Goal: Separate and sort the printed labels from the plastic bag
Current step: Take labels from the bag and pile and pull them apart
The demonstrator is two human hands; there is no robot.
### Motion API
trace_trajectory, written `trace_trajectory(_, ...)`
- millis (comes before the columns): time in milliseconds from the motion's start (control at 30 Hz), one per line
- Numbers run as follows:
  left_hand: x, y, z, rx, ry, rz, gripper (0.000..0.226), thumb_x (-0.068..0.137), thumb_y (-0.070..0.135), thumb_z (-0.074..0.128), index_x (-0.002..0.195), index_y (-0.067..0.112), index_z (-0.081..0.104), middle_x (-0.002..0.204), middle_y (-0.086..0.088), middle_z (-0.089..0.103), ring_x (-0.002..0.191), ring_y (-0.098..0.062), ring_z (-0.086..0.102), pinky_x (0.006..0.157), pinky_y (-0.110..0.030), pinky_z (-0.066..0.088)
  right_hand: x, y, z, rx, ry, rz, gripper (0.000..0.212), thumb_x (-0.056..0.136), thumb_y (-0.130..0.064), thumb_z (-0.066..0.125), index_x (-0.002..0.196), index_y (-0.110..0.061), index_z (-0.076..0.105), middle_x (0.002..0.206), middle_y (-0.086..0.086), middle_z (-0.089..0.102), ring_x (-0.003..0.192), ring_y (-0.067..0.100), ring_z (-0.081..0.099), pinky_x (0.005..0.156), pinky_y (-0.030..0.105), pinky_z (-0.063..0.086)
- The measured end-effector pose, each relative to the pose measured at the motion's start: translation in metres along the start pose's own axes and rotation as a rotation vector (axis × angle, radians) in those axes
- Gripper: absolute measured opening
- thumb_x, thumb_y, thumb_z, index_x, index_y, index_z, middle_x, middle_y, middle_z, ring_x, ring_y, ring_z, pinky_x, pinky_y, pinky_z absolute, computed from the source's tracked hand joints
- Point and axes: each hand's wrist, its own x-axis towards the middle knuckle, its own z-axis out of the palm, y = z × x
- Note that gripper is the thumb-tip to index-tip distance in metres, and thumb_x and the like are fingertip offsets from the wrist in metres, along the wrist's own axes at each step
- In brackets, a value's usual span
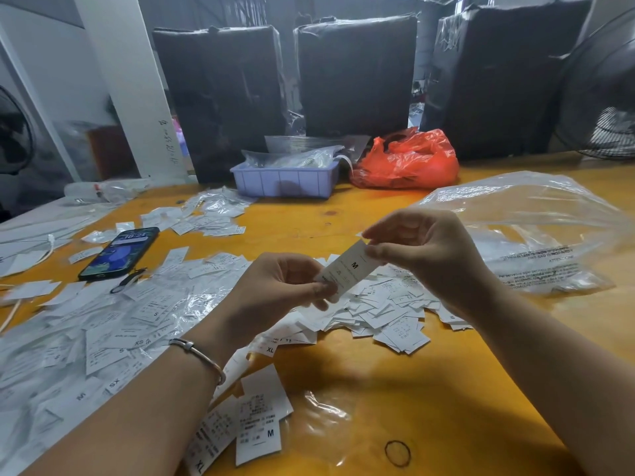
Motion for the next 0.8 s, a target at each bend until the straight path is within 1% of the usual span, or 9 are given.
trace_trajectory(100, -0.001, 0.001, 0.002, 0.011, -0.005, -0.004, 0.011, 0.079, 0.012, 0.074, 0.089, 0.007, 0.074, 0.081, -0.006, 0.076, 0.069, -0.014, 0.068, 0.062, -0.019, 0.050, -0.004, 0.000, 0.007, -0.123, -0.019, -0.064, 0.011, 0.076, 0.005, 0.072, 0.080, -0.005, 0.073, 0.079, 0.009, 0.073, 0.077, 0.022, 0.070, 0.071, 0.034, 0.059)
trace_trajectory(233, 0.000, 0.003, 0.003, -0.002, 0.026, -0.028, 0.031, 0.070, 0.016, 0.079, 0.099, 0.006, 0.070, 0.084, -0.008, 0.077, 0.073, -0.016, 0.070, 0.061, -0.020, 0.053, -0.005, 0.001, 0.014, -0.241, -0.010, -0.138, 0.010, 0.074, 0.002, 0.076, 0.078, -0.007, 0.075, 0.074, 0.005, 0.073, 0.066, 0.013, 0.065, 0.060, 0.024, 0.053)
trace_trajectory(300, 0.000, 0.004, 0.004, -0.005, 0.023, -0.035, 0.040, 0.067, 0.019, 0.080, 0.104, 0.010, 0.067, 0.086, -0.007, 0.077, 0.077, -0.019, 0.073, 0.064, -0.021, 0.056, -0.005, 0.002, 0.015, -0.243, -0.006, -0.140, 0.009, 0.073, 0.002, 0.076, 0.079, -0.005, 0.075, 0.075, 0.006, 0.073, 0.068, 0.014, 0.066, 0.061, 0.025, 0.053)
trace_trajectory(367, -0.001, 0.005, 0.005, -0.041, 0.015, -0.037, 0.044, 0.066, 0.017, 0.080, 0.108, 0.013, 0.066, 0.086, -0.007, 0.077, 0.078, -0.019, 0.074, 0.065, -0.019, 0.055, -0.005, 0.003, 0.015, -0.198, -0.049, -0.109, 0.012, 0.072, 0.004, 0.077, 0.083, 0.000, 0.074, 0.077, 0.009, 0.073, 0.071, 0.017, 0.069, 0.068, 0.029, 0.058)
trace_trajectory(467, -0.002, 0.006, 0.006, -0.057, 0.004, -0.046, 0.041, 0.071, 0.010, 0.079, 0.109, 0.014, 0.065, 0.085, -0.008, 0.077, 0.077, -0.018, 0.074, 0.064, -0.020, 0.056, -0.008, 0.004, 0.018, -0.131, -0.123, -0.048, 0.018, 0.070, 0.004, 0.078, 0.087, 0.004, 0.072, 0.078, 0.013, 0.073, 0.073, 0.023, 0.071, 0.074, 0.037, 0.059)
trace_trajectory(533, -0.001, 0.006, 0.006, -0.026, 0.004, -0.048, 0.039, 0.072, 0.012, 0.079, 0.109, 0.016, 0.066, 0.085, -0.006, 0.077, 0.079, -0.017, 0.074, 0.065, -0.020, 0.057, -0.008, 0.005, 0.019, -0.102, -0.119, -0.013, 0.019, 0.071, 0.002, 0.078, 0.089, 0.003, 0.072, 0.080, 0.013, 0.073, 0.074, 0.024, 0.071, 0.075, 0.039, 0.059)
trace_trajectory(600, -0.001, 0.006, 0.005, -0.010, 0.021, -0.044, 0.037, 0.073, 0.014, 0.079, 0.108, 0.018, 0.067, 0.084, -0.005, 0.077, 0.079, -0.016, 0.074, 0.065, -0.020, 0.056, -0.006, 0.005, 0.016, -0.109, -0.104, 0.013, 0.020, 0.073, -0.003, 0.078, 0.092, 0.000, 0.073, 0.081, 0.013, 0.073, 0.076, 0.024, 0.071, 0.075, 0.039, 0.059)
trace_trajectory(700, -0.002, 0.005, 0.005, -0.013, 0.043, -0.048, 0.037, 0.073, 0.013, 0.079, 0.108, 0.017, 0.067, 0.084, -0.005, 0.077, 0.079, -0.015, 0.074, 0.063, -0.019, 0.055, -0.005, 0.004, 0.014, -0.153, -0.124, 0.023, 0.015, 0.074, -0.004, 0.077, 0.088, -0.002, 0.075, 0.081, 0.010, 0.074, 0.075, 0.021, 0.071, 0.075, 0.037, 0.059)
trace_trajectory(800, -0.001, 0.004, 0.004, -0.006, 0.042, -0.043, 0.035, 0.074, 0.011, 0.078, 0.108, 0.015, 0.067, 0.086, -0.006, 0.077, 0.081, -0.015, 0.074, 0.067, -0.020, 0.057, -0.007, 0.003, 0.019, -0.198, -0.171, 0.011, 0.009, 0.075, -0.004, 0.076, 0.084, -0.005, 0.076, 0.078, 0.009, 0.073, 0.074, 0.024, 0.070, 0.069, 0.035, 0.058)
